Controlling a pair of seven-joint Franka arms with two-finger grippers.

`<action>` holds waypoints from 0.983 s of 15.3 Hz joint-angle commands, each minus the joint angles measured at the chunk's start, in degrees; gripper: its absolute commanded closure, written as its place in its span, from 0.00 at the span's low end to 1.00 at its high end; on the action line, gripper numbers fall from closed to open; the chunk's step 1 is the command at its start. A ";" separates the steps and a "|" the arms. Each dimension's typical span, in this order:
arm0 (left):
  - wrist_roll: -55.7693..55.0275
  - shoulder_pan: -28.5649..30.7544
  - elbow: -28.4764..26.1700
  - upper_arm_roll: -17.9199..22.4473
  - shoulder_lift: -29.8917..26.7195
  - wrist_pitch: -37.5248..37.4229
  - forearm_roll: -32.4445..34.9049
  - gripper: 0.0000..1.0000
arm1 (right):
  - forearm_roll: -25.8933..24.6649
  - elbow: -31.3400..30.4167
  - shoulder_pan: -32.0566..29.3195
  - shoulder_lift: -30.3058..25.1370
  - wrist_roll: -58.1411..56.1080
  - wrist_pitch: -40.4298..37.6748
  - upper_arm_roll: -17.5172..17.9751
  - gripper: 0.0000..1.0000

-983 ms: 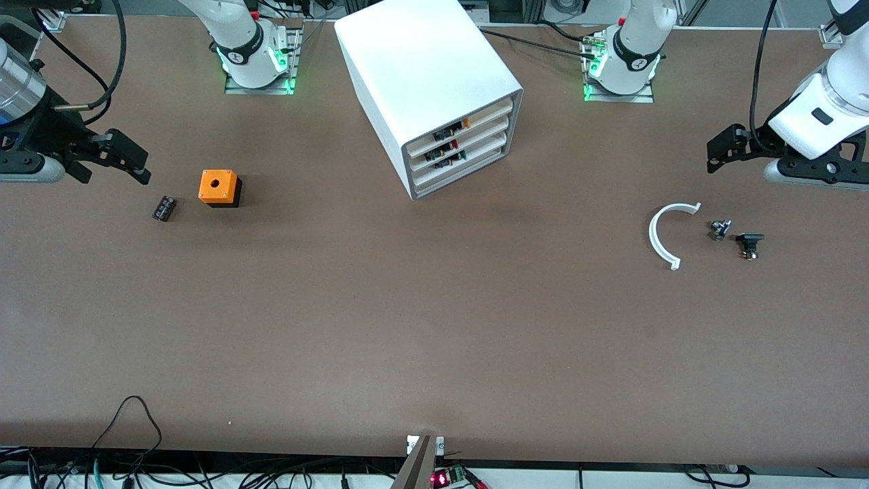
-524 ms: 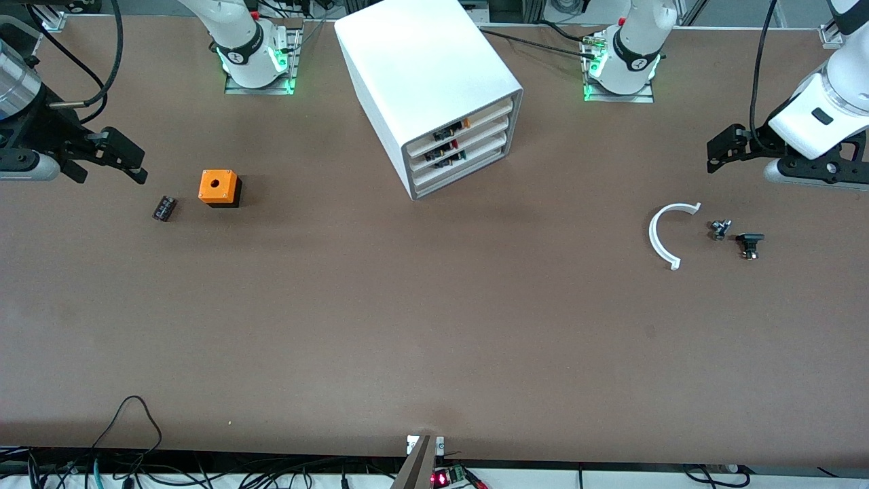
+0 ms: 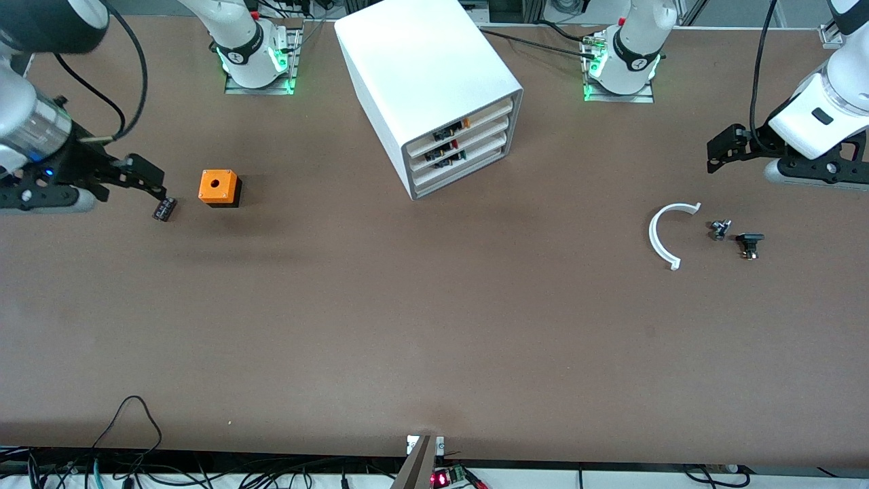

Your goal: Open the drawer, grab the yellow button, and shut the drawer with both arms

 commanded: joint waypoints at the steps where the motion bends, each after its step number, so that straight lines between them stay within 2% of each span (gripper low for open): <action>1: 0.08 -0.38 1.72 0.29 0.84 -0.93 -0.67 0.00 | -0.24 1.65 0.30 2.81 -0.35 -0.55 0.24 0.00; 8: 0.34 -0.55 1.63 0.12 0.84 -1.29 -1.28 0.00 | 0.02 1.65 2.49 6.25 -0.09 0.95 0.24 0.00; 15: 0.70 -0.64 1.63 -1.12 1.28 -2.61 -1.28 0.00 | -0.07 2.27 6.27 11.17 6.14 3.76 0.24 0.00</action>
